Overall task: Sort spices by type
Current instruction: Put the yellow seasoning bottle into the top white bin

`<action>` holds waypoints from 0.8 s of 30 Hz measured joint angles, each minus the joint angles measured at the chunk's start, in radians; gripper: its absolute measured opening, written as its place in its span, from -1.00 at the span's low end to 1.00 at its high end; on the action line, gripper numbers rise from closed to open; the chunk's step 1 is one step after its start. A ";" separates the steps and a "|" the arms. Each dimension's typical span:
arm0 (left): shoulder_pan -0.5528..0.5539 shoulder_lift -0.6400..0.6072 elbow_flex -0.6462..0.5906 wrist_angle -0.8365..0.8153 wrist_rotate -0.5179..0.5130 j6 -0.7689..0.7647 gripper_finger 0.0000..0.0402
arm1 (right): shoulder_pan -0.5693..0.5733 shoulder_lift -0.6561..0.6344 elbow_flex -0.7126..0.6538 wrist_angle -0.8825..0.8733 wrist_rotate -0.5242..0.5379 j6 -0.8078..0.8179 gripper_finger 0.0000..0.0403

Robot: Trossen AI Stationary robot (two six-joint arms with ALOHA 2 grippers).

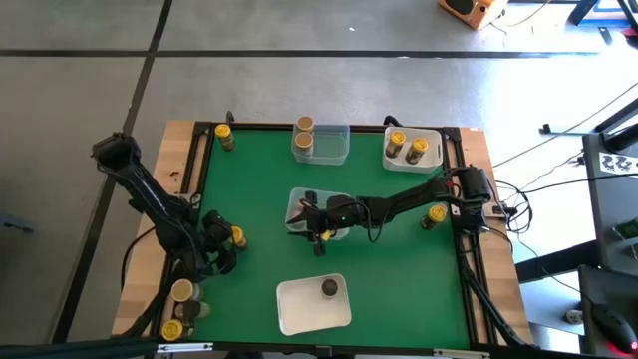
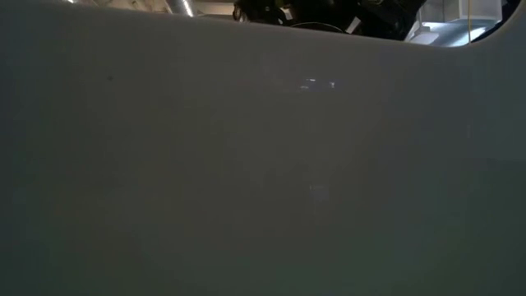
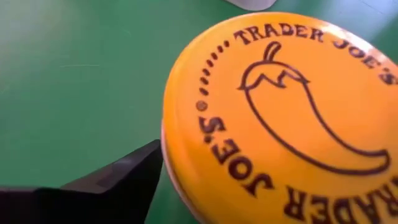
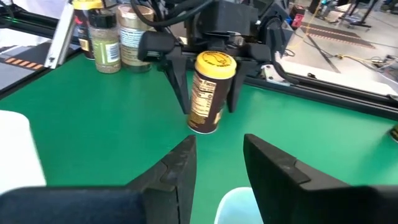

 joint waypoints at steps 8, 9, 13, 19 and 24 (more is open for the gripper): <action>0.000 0.000 0.009 0.016 -0.004 0.011 0.08 | 0.000 0.000 0.000 -0.001 0.013 0.003 -0.34; 0.000 0.000 0.018 0.019 -0.001 0.020 0.08 | 0.000 0.000 0.000 -0.004 0.012 0.005 -0.34; 0.023 -0.002 0.080 0.013 0.008 0.095 0.08 | 0.012 -0.082 -0.003 -0.137 -0.040 0.028 -0.34; 0.130 -0.002 0.200 0.019 0.009 0.301 0.10 | 0.023 -0.236 0.000 -0.403 -0.047 0.031 -0.34; 0.247 0.007 0.278 0.096 0.066 0.507 0.09 | 0.021 -0.381 0.000 -0.601 -0.041 0.055 -0.34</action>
